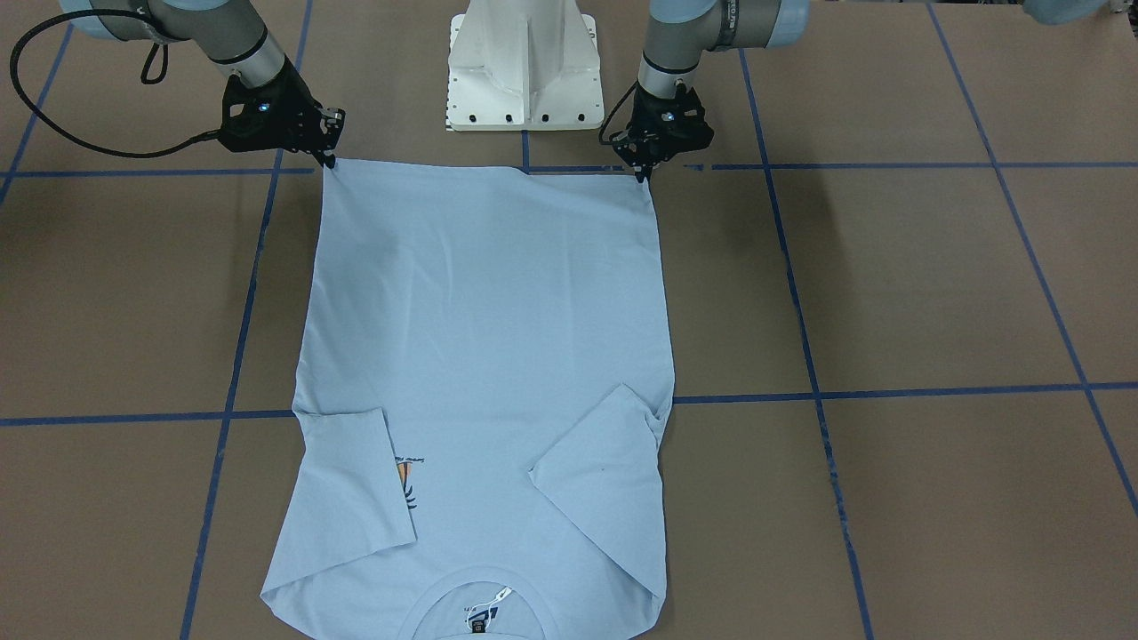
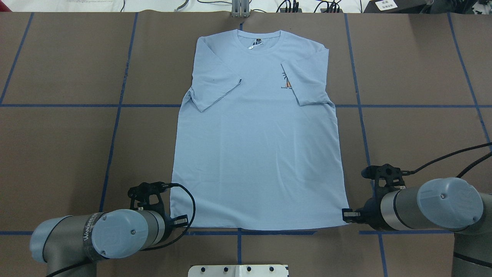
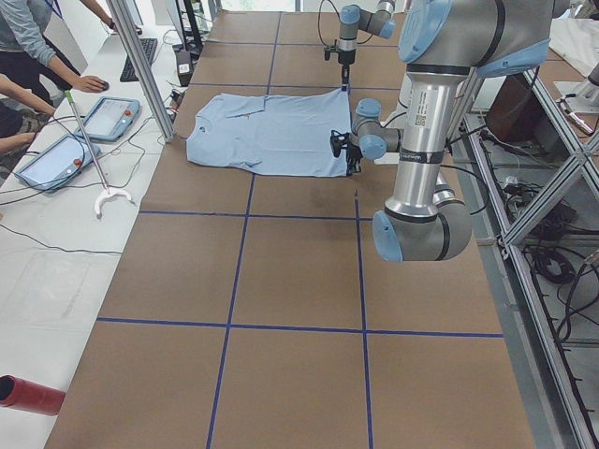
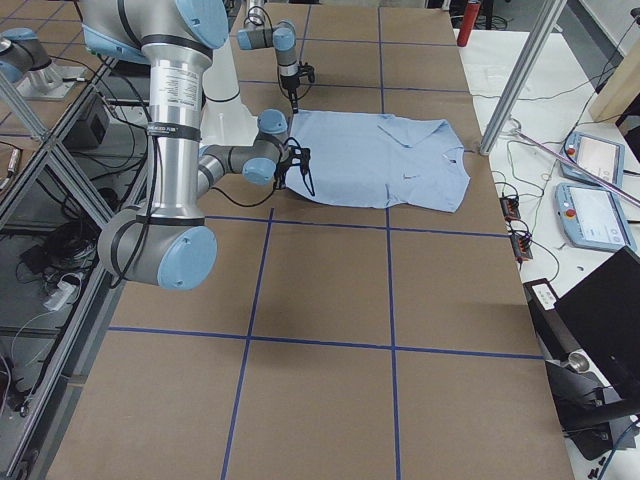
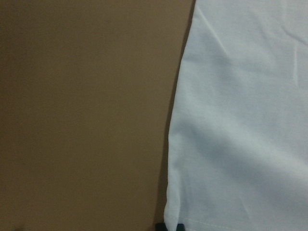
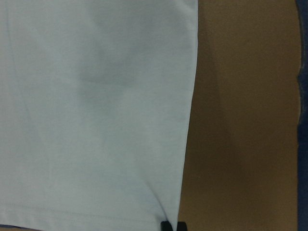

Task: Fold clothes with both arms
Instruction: 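Grasp both hem corners with the left and right grippers, then lift the hem with both grippers and fold it toward the collar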

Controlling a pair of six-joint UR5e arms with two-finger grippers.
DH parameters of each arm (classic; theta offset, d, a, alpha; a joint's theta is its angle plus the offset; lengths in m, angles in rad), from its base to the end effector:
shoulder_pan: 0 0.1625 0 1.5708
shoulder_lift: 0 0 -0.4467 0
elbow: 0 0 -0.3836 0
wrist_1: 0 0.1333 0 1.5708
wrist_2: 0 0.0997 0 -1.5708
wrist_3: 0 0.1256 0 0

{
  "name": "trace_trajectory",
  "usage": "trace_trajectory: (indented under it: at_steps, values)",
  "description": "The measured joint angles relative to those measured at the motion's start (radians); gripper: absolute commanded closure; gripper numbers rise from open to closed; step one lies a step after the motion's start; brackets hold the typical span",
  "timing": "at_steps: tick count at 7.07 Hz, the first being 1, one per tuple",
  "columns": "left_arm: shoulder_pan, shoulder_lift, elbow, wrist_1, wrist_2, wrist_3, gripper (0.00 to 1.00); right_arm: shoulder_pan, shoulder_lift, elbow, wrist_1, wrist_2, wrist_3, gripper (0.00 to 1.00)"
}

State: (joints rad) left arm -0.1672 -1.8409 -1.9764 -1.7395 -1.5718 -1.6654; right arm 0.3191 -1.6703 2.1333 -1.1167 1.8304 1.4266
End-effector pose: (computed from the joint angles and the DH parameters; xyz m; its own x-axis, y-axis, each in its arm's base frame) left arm 0.5484 -0.2276 0.3620 0.6363 -0.2032 -0.7442 0.2268 0.9713 -0.0713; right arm -0.4011 -0.2390 0.4303 0.5872 0.0477 0.8080 -0.0256 0.9989 -0.0404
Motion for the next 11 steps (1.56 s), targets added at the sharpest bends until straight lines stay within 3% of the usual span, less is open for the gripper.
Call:
trace_trajectory:
  at_steps: [2, 5, 8, 11]
  values:
    - [-0.002, -0.015, -0.019, 0.001, 0.006, 0.0, 1.0, 0.003, -0.001, 0.004, 0.0, 0.002, 0.0, 1.0]
    - [0.005, 0.004, -0.135, 0.043, 0.003, 0.004, 1.0, 0.01, -0.036, 0.049, 0.005, 0.043, 0.001, 1.0]
    - [0.05, 0.065, -0.355, 0.243, -0.023, 0.015, 1.0, 0.004, -0.103, 0.113, 0.008, 0.177, 0.002, 1.0]
    - [0.155, 0.168, -0.498, 0.298, -0.031, 0.028, 1.0, 0.004, -0.136, 0.166, 0.008, 0.351, 0.002, 1.0]
